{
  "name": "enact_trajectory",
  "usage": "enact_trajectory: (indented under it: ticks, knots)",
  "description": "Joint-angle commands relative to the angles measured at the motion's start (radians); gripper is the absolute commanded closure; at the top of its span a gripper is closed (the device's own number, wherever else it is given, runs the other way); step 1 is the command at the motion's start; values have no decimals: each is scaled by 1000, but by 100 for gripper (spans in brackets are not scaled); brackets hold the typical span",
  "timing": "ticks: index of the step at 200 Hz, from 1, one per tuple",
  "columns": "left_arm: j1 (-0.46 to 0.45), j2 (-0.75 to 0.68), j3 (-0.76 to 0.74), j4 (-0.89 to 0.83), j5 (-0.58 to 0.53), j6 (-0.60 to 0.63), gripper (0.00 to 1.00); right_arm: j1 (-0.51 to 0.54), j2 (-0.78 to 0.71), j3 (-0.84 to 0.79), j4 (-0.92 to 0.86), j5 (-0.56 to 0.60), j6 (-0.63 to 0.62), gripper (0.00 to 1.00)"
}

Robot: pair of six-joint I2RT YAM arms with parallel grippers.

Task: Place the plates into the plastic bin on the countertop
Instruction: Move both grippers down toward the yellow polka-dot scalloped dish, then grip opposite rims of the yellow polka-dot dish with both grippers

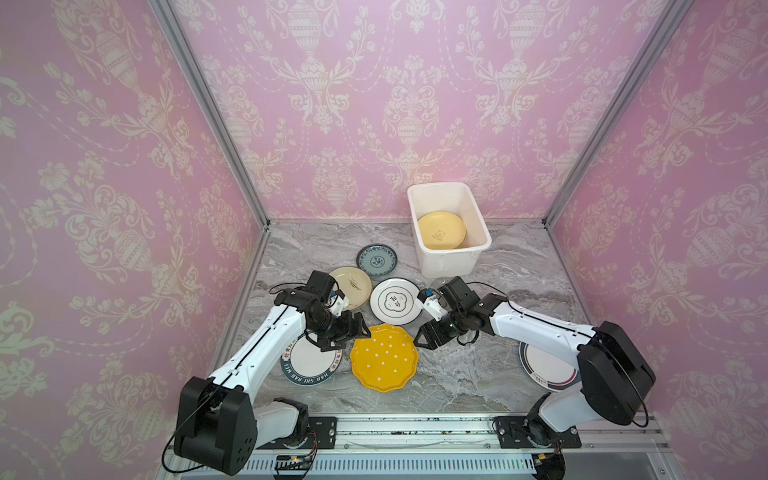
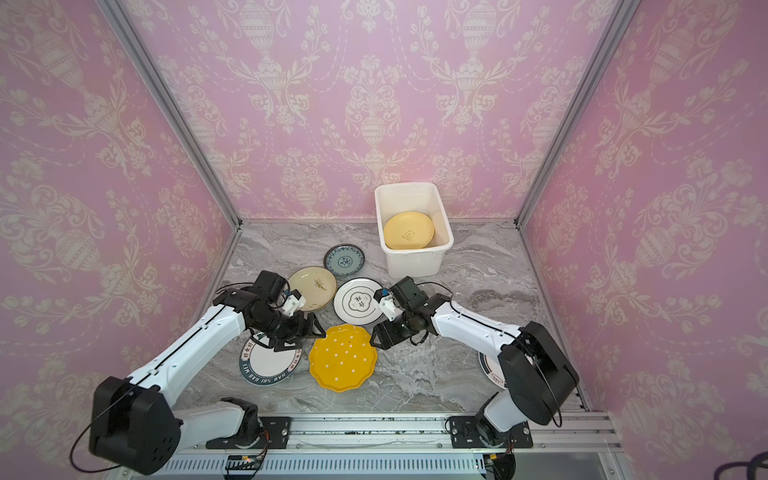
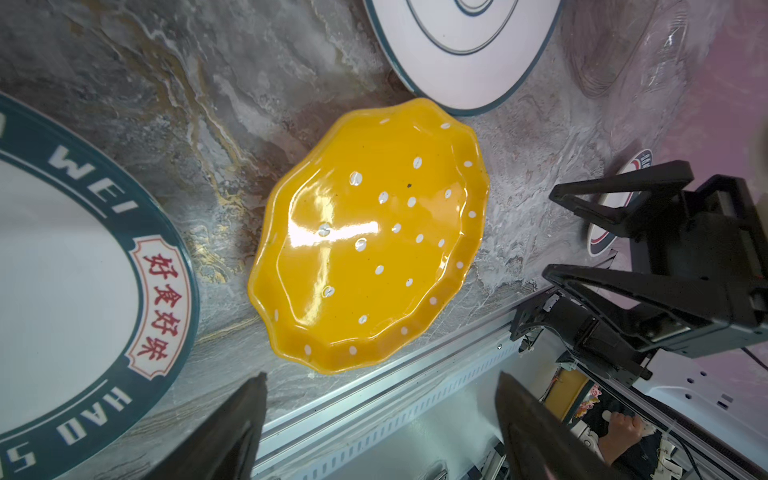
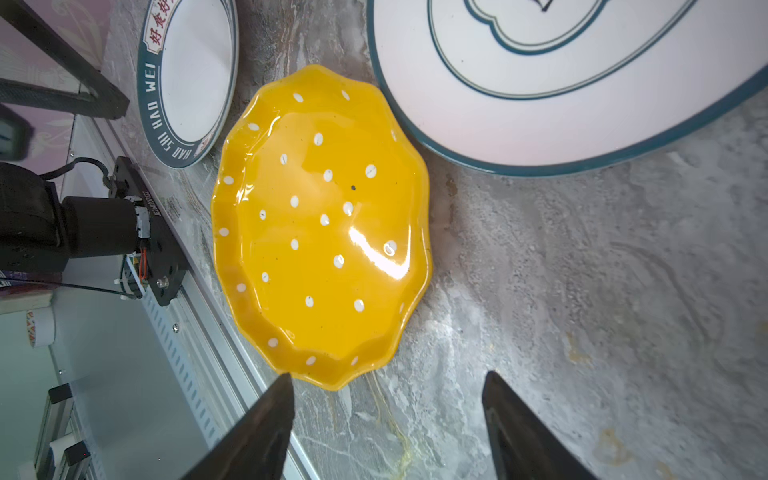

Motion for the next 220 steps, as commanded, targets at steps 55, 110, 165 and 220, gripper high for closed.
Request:
enact_trajectory:
  ticks: [55,110,165,220]
  knots:
    - [-12,31,-120,46,3,-60,13,29,31,-21,93,15,31,25]
    - [-12,105,-146,131,13,-68,13,50,76,-1,75,-12,28,24]
    - [-14,164,-154,236,34,-84,14,52,100,1,56,-34,8,25]
    - [-19,198,-203,288,81,-84,22,52,126,1,61,-53,2,25]
